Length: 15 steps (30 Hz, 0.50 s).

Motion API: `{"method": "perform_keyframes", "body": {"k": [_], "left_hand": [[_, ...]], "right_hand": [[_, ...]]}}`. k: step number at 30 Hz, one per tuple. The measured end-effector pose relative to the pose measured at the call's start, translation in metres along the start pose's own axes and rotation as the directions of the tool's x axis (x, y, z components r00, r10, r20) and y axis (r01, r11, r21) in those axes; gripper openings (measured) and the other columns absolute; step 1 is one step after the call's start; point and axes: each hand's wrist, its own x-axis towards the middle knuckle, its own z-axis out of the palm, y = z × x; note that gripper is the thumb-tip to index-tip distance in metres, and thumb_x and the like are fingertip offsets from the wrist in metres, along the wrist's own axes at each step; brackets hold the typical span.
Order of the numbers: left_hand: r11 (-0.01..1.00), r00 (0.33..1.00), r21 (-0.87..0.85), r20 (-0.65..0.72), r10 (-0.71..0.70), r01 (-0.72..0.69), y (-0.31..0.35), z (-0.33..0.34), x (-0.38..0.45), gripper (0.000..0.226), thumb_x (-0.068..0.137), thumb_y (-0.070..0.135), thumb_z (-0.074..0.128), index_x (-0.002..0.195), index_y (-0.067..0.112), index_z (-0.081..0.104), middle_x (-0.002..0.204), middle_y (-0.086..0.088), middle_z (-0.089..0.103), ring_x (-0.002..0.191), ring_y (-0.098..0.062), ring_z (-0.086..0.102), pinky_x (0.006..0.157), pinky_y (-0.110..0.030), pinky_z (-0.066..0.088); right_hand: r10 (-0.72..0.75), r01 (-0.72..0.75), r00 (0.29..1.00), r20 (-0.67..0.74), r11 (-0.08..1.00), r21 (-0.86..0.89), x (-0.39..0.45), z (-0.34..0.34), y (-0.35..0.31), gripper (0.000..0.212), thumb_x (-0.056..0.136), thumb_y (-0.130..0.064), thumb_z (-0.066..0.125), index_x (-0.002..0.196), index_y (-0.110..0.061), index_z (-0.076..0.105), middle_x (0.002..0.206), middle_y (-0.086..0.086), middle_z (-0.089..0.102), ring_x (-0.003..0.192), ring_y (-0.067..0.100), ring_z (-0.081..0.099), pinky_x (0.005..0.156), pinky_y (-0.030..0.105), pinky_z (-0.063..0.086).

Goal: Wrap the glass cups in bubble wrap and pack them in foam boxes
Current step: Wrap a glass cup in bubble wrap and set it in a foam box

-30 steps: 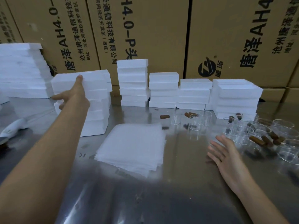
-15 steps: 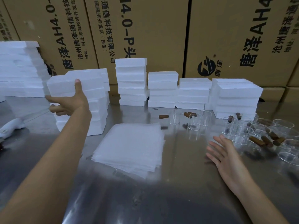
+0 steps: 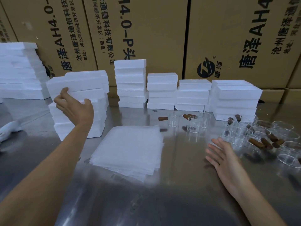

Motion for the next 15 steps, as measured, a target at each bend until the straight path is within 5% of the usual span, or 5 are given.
{"method": "perform_keyframes", "body": {"k": [9,15], "left_hand": [[0.991,0.999,0.128,-0.027,-0.029,0.032,0.009,0.006,0.004,0.054,0.083,0.014,0.062,0.133,0.011,0.042,0.136,-0.018,0.040,0.124,-0.036,0.041,0.098,-0.045,0.037],[0.981,0.983,0.072,0.048,0.176,-0.180,0.039,0.017,-0.039,0.041,0.080,0.009,0.055,0.120,0.008,0.048,0.126,-0.019,0.044,0.115,-0.035,0.044,0.090,-0.041,0.037]], "right_hand": [[0.012,-0.012,1.000,-0.001,0.999,-0.030,0.000,0.001,0.001,0.042,0.098,-0.033,0.056,0.131,-0.007,0.059,0.126,0.012,0.065,0.114,0.022,0.063,0.082,0.032,0.050],[0.010,-0.011,1.000,-0.007,0.999,-0.041,0.002,0.001,0.002,0.038,0.100,-0.028,0.054,0.128,-0.002,0.060,0.127,0.018,0.065,0.117,0.028,0.062,0.084,0.032,0.051]]}}
